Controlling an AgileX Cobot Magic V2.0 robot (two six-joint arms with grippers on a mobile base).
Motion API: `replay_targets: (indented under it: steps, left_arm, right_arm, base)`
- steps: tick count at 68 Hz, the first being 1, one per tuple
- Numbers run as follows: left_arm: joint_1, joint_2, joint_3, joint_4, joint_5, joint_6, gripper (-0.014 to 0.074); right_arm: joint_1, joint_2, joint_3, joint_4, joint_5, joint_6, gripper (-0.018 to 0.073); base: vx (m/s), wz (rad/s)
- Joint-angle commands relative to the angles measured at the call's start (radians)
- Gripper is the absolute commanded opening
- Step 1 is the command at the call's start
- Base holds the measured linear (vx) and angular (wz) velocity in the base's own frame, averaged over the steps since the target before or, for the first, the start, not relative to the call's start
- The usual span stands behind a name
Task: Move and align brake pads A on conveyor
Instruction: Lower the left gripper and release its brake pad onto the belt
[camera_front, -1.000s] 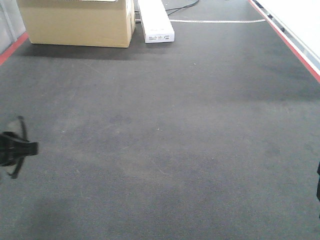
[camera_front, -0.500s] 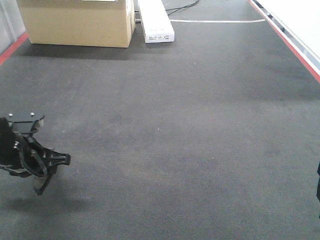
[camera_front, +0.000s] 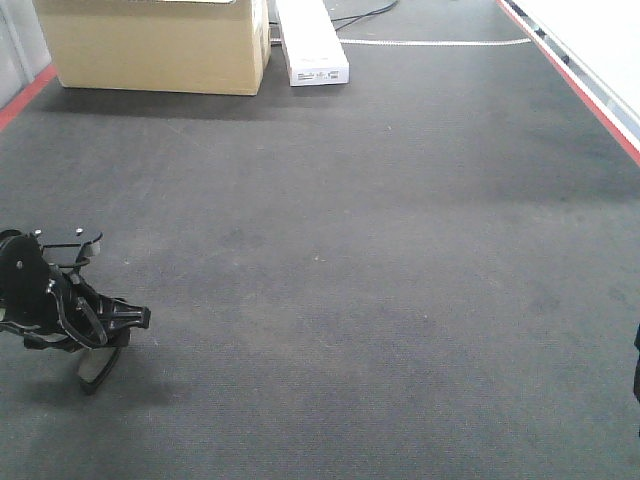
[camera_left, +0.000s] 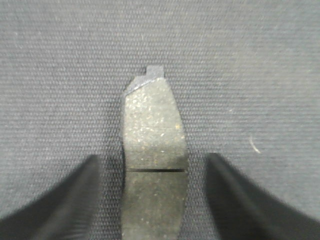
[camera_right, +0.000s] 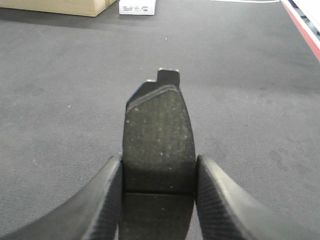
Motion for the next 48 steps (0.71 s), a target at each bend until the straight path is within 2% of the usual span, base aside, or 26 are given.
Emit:
replay_targets:
  steps: [1, 23, 48]
  left_arm:
    - [-0.003, -0.088, -0.026, -0.003, -0.004, -0.001, 0.0503]
    - [-0.028, -0.404, -0.002, -0.007, 0.091, 0.049, 0.0502]
    - [-0.045, -0.898, 0.219, -0.005, 0.047, 0.053, 0.0502]
  right_arm:
    - [-0.004, 0.003, -0.029, -0.012, -0.100, -0.005, -0.0007]
    - [-0.004, 0.003, -0.029, -0.012, -0.100, -0.005, -0.0007]
    - [-0.004, 0.003, -0.029, -0.012, -0.100, -0.005, -0.0007]
  base:
    - [0.00, 0.00]
    - [0.00, 0.00]
    - [0.00, 0.00]
